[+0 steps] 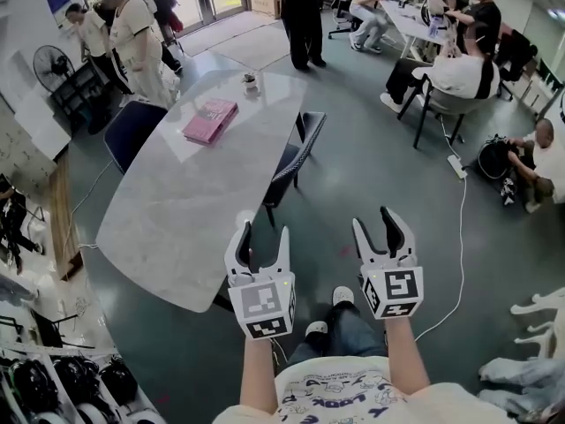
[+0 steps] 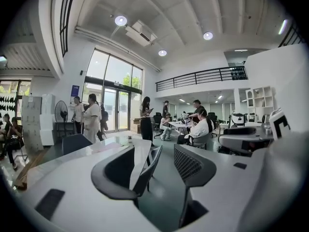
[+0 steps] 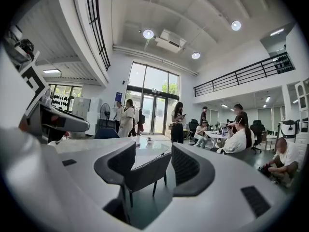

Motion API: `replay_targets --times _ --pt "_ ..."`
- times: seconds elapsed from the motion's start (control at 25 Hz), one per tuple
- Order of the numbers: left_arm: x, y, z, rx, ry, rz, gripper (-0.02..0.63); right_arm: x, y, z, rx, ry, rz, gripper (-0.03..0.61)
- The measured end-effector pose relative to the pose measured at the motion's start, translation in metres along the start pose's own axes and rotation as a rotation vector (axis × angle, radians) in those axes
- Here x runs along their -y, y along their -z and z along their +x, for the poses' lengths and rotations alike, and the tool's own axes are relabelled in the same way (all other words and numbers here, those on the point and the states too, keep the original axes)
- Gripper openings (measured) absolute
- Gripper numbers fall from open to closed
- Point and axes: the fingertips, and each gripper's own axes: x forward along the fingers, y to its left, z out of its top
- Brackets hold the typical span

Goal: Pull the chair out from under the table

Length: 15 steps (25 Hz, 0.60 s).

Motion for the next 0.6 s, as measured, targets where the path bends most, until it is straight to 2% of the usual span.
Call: replay_targets --times 0.28,0.6 --pt "-0.007 0.008 0.027 -0.038 -0.006 -0.001 0.265 0.009 0.007 0.029 -0.026 -0.005 -0.008 0.241" --pt "-0.007 0.005 0.080 -0.055 -0.053 0.024 0.265 0.036 0.015 0.083 -0.033 -0.049 0.000 0.242"
